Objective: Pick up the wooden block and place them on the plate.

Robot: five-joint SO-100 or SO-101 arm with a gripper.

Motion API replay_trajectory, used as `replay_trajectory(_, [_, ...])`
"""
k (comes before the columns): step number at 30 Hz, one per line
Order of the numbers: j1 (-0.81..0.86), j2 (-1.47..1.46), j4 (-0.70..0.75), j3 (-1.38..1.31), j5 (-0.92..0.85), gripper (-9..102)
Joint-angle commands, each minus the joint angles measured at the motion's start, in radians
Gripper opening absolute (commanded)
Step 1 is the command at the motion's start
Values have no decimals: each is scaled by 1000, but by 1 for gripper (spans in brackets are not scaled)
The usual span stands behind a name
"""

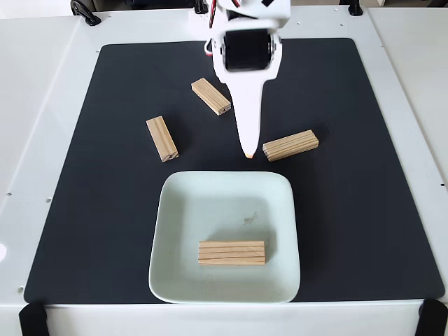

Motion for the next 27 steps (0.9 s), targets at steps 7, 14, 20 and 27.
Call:
replay_trajectory(7, [-98,474,3,448,5,-1])
replay_trajectory(14, [-109,882,5,781,3,0])
replay_trajectory(20, [60,1039,5,948,5,-1])
replay_trajectory(27, [149,1068,-6,1098,5,-1])
